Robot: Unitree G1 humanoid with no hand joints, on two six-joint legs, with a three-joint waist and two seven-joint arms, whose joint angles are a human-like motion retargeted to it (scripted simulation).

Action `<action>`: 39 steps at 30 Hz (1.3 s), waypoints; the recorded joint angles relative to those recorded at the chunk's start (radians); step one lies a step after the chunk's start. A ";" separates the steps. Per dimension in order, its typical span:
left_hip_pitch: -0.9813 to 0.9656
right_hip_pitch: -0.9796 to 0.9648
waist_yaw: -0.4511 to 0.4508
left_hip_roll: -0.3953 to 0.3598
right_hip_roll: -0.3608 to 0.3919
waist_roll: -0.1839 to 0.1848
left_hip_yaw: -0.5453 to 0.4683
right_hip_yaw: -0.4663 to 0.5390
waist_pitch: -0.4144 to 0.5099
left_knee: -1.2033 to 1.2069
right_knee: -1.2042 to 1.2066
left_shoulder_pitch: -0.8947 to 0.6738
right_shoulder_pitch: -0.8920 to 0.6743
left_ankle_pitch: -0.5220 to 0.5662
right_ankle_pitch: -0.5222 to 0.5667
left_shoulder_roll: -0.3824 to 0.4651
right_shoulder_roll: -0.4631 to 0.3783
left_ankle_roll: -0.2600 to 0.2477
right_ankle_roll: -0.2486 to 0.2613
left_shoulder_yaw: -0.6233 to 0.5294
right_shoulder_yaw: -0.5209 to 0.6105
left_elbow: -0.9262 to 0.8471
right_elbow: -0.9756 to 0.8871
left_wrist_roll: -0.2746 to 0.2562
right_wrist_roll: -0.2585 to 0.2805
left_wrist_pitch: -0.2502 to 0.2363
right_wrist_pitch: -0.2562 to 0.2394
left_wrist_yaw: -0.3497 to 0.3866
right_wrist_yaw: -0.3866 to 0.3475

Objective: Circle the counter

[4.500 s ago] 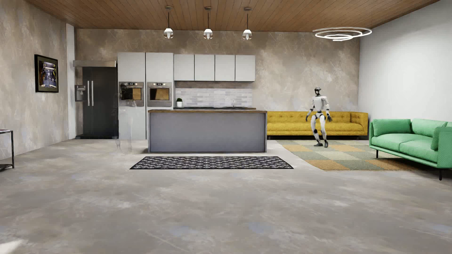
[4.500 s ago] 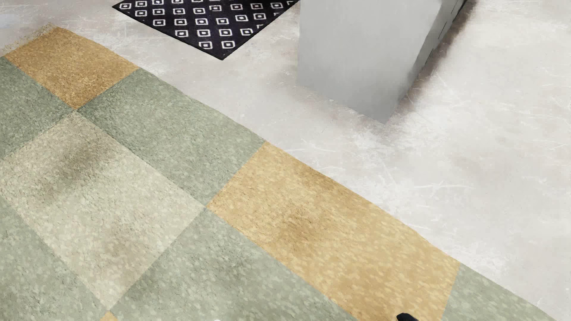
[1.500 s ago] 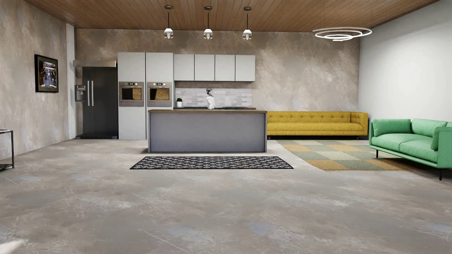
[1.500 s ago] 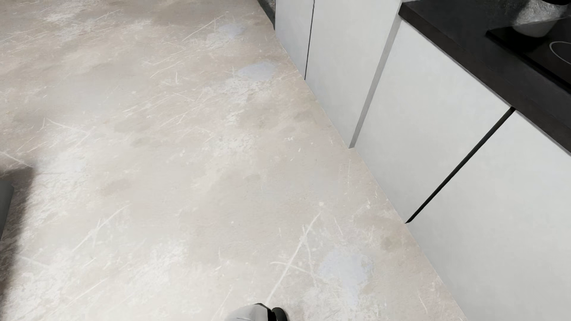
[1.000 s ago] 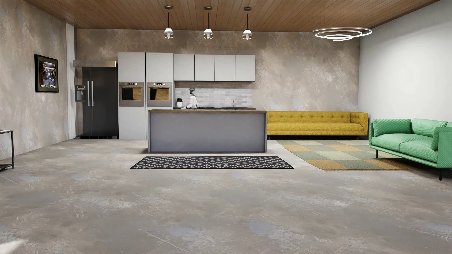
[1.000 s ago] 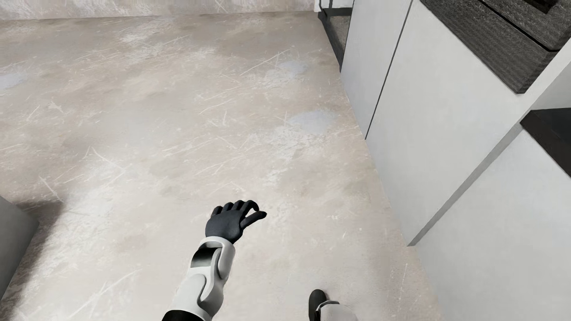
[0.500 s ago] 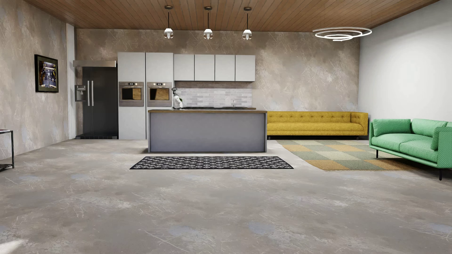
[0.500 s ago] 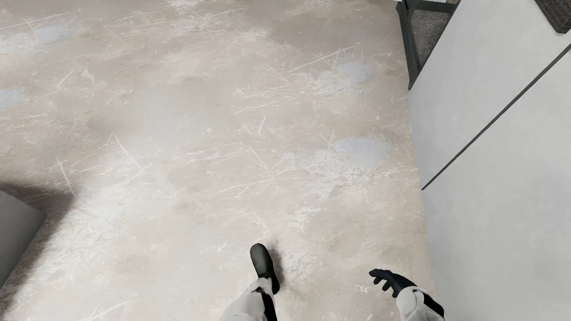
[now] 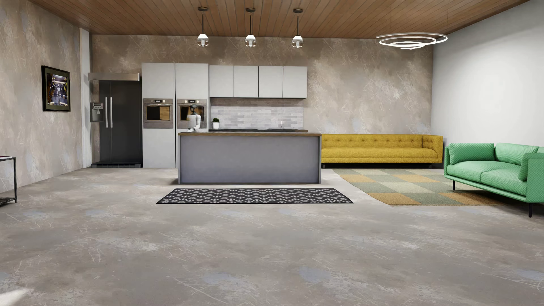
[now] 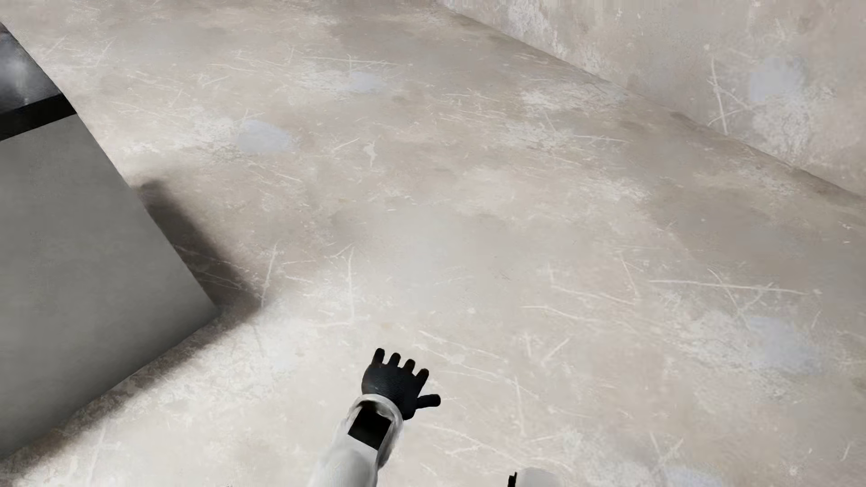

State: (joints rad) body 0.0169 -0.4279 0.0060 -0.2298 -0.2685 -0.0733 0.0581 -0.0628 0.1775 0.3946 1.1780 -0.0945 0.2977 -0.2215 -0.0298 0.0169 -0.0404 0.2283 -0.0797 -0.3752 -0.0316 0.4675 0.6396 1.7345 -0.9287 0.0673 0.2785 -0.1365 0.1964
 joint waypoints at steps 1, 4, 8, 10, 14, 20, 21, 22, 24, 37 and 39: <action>0.037 -0.024 -0.008 -0.014 -0.010 -0.003 -0.059 -0.021 0.000 -0.003 -0.168 -0.011 0.013 -0.022 -0.002 -0.018 0.001 -0.005 -0.001 -0.005 0.001 -0.097 -0.020 -0.100 0.008 -0.043 -0.011 0.066 -0.009; 0.149 -0.001 -0.012 -0.022 0.065 -0.010 -0.175 0.001 0.000 -0.059 -0.895 -0.010 0.013 -0.070 0.041 -0.040 -0.015 -0.019 0.078 0.030 0.040 -0.267 -0.040 -0.646 -0.008 -0.117 -0.018 0.084 -0.004; 0.302 -0.041 -0.006 0.019 0.148 -0.004 -0.200 -0.024 0.008 -0.050 -0.914 0.066 -0.013 -0.058 0.122 0.056 -0.013 -0.037 0.080 0.074 0.030 -0.302 -0.051 -0.791 -0.037 -0.006 0.016 0.119 0.014; 0.333 -0.034 -0.016 0.060 0.138 0.019 -0.185 -0.052 0.012 0.076 -0.719 0.090 0.026 0.053 0.139 0.070 0.032 -0.044 0.073 0.104 -0.064 -0.106 -0.083 -0.693 0.033 0.140 0.035 0.120 -0.037; 0.011 0.071 -0.047 0.261 0.115 0.084 -0.019 -0.187 0.024 0.756 -0.567 0.066 0.035 0.353 -0.082 0.086 0.065 -0.290 0.069 0.114 -0.148 0.557 -0.017 -0.398 0.074 0.428 0.072 -0.151 -0.068; -0.435 0.320 0.022 0.390 0.183 0.149 0.130 -0.252 0.018 0.714 -0.688 0.420 -0.066 0.227 -0.216 0.079 -0.011 -0.240 0.089 0.544 -0.110 0.292 0.039 -0.644 -0.013 0.190 0.013 -0.072 -0.040; -0.460 0.355 0.030 0.402 0.194 0.153 0.154 -0.253 0.015 0.551 -0.704 0.463 -0.093 0.222 -0.237 0.035 -0.018 -0.221 0.097 0.615 -0.104 0.248 0.040 -0.718 -0.014 0.224 0.014 0.004 -0.042; -0.456 0.387 0.036 0.418 0.202 0.155 0.205 -0.252 0.011 0.336 -0.725 0.494 -0.127 0.227 -0.253 -0.005 -0.029 -0.224 0.106 0.647 -0.091 0.218 0.047 -0.757 -0.020 0.254 0.019 0.087 -0.040; -0.419 0.449 0.045 0.429 0.230 0.157 0.318 -0.241 0.006 -0.135 -0.770 0.532 -0.213 0.319 -0.279 -0.059 -0.047 -0.226 0.122 0.635 -0.046 0.206 0.087 -0.745 -0.043 0.308 0.030 0.154 -0.031; -0.321 0.473 0.060 0.331 0.029 -0.007 0.377 -0.173 0.000 0.046 -0.170 0.171 -0.017 0.191 0.136 -0.008 -0.013 -0.069 0.065 0.427 0.012 0.394 -0.106 -0.430 0.034 0.303 0.029 -0.072 -0.007; -0.250 0.326 0.047 0.260 0.082 -0.026 0.333 -0.097 -0.006 -0.021 -0.130 0.019 0.021 0.173 -0.056 0.066 -0.015 -0.077 0.080 0.238 0.009 0.412 -0.079 -0.164 -0.003 0.173 0.037 -0.112 0.031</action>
State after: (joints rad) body -0.2331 -0.1024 0.0528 0.0305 -0.1867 -0.0990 0.3906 -0.1593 0.1720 0.3741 1.0482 -0.0752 0.3186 -0.0483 -0.0857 0.0825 -0.0553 0.1512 0.0007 -0.1371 -0.0229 0.8798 0.5602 1.5709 -0.9315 0.2403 0.3154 -0.2483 0.2272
